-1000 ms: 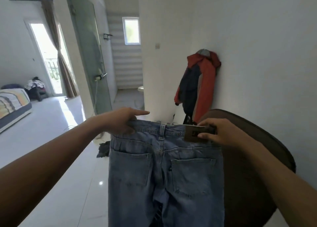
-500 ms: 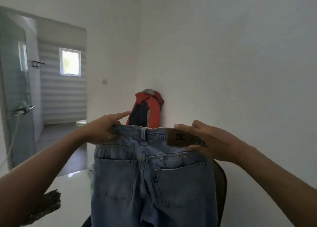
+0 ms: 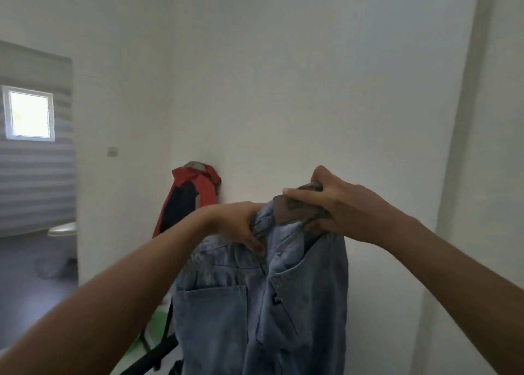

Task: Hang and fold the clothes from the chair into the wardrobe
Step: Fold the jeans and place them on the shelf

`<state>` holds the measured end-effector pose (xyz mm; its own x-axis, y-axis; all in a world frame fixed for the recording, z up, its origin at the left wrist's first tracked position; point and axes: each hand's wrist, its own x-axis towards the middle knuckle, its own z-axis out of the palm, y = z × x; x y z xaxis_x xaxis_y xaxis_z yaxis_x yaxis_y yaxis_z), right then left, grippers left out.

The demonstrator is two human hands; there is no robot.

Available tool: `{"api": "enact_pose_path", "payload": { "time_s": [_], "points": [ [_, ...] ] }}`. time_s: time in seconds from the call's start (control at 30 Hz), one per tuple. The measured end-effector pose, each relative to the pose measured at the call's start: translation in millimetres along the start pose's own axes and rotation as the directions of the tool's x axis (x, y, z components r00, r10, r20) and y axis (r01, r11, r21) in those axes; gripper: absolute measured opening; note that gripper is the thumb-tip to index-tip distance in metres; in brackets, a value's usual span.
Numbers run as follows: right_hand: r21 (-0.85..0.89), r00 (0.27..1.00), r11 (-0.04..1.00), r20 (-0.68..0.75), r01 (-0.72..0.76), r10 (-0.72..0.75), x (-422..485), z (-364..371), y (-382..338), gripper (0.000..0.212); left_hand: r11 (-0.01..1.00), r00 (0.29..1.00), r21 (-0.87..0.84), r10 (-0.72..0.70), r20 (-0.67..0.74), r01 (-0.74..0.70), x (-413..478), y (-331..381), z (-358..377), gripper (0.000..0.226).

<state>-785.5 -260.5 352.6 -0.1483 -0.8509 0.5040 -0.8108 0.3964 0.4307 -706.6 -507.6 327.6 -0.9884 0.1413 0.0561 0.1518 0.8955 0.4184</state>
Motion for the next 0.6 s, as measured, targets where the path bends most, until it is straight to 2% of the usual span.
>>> {"api": "enact_pose_path", "payload": {
  "time_s": [0.03, 0.1, 0.17, 0.33, 0.47, 0.6],
  "points": [
    [-0.01, 1.0, 1.0, 0.017, -0.017, 0.017, -9, -5, -1, 0.072, 0.999, 0.997, -0.042, -0.008, 0.082, 0.012, -1, 5, 6, 0.054],
    [-0.019, 0.997, 0.999, 0.05, -0.05, 0.051, -30, -12, -4, 0.07, 0.988, 0.987, -0.154, 0.026, 0.162, -0.001, -7, 13, 19, 0.04],
    [-0.02, 0.993, 0.995, 0.068, -0.097, 0.099, -50, -18, -5, 0.071, 0.977, 0.986, -0.203, 0.096, 0.137, -0.067, -14, 23, 27, 0.043],
    [-0.032, 0.983, 0.985, 0.062, -0.172, 0.174, -76, -44, -9, 0.072, 0.961, 0.975, -0.176, 0.22, 0.017, -0.214, -24, 46, 28, 0.051],
    [-0.059, 0.987, 0.986, -0.026, -0.158, 0.157, -78, -74, -15, 0.076, 0.908, 0.945, -0.261, 0.308, -0.112, -0.327, -36, 63, 27, 0.074],
    [-0.111, 0.985, 0.982, -0.097, -0.152, 0.141, -70, -95, -23, 0.08, 0.865, 0.926, -0.33, 0.351, -0.138, -0.377, -45, 58, 35, 0.077]
  ]
}}
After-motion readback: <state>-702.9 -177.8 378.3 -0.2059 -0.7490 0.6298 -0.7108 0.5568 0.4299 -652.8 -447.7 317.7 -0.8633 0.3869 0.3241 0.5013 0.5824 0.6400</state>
